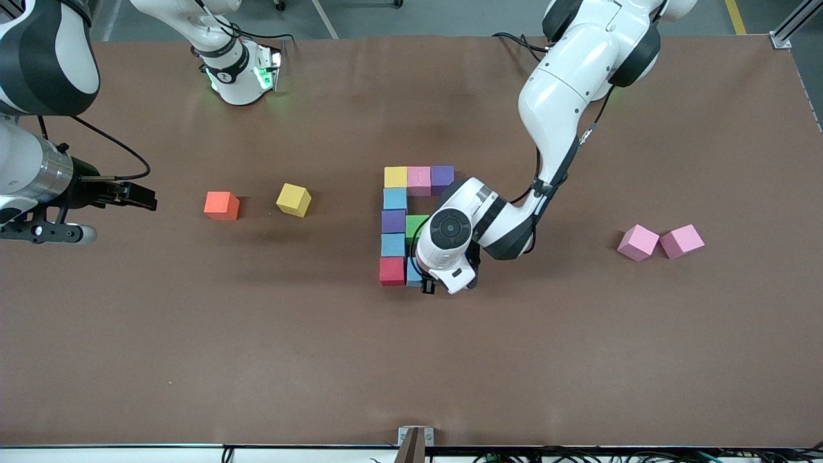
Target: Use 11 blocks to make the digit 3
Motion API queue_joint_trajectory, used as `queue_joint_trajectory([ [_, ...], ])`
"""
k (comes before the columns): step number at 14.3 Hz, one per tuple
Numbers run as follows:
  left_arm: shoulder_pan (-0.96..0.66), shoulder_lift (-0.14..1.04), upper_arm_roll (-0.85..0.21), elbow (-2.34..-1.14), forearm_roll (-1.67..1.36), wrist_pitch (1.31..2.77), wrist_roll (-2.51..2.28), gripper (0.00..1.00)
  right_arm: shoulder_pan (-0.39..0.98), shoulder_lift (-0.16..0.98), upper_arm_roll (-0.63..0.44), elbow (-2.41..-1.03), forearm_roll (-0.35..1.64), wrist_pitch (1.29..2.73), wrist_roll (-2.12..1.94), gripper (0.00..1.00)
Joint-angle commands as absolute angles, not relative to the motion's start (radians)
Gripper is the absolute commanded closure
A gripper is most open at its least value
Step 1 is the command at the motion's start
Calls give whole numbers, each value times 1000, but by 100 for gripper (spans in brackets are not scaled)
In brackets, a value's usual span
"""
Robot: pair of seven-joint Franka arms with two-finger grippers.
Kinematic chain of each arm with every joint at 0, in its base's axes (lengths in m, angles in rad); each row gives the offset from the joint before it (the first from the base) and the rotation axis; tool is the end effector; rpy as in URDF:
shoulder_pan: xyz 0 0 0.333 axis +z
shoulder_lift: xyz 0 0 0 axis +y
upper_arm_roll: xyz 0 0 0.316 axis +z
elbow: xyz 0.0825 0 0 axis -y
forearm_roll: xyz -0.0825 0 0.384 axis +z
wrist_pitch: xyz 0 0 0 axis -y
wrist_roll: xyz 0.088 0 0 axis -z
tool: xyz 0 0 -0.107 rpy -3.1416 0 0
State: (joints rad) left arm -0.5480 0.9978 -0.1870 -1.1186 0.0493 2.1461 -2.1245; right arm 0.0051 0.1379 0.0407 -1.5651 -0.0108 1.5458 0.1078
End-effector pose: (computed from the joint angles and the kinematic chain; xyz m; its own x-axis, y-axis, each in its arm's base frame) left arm 0.6051 -0.4822 0.2094 0.1169 0.9860 -0.1187 0.9924 -0.1207 -0.0253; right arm 0.5863 0.0243 0.5464 0.9860 -0.0623 -0.1550 -0.0596 -0.9980 0.0219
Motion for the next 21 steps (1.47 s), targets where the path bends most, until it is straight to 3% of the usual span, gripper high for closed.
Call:
queue_joint_trajectory([
  [1,-568,1022,-167,-1077,26,2144,-2138,79,-41,80,80,-1592,-29,1508,123,0],
  [11,-571,1023,-164,-1077,26,2163,-2138,77,-47,83,63,-1568,-14,1493,57,0],
  [14,-569,1023,-163,-1080,28,2169,-2137,61,-61,83,11,-1566,37,1476,-14,0],
  [15,-568,1023,-161,-1081,28,2175,-2137,47,-60,83,9,-1563,35,1442,-14,0],
  [16,-571,1023,-152,-1081,29,2175,-2131,7,-58,83,9,-1554,29,1431,-11,0],
  [17,-571,1023,-149,-1083,29,2175,-2129,0,-57,83,11,-1551,26,1430,-11,0],
  [21,-574,1016,-149,-1083,29,2166,-2129,0,-52,83,14,-1531,23,1431,-11,0],
])
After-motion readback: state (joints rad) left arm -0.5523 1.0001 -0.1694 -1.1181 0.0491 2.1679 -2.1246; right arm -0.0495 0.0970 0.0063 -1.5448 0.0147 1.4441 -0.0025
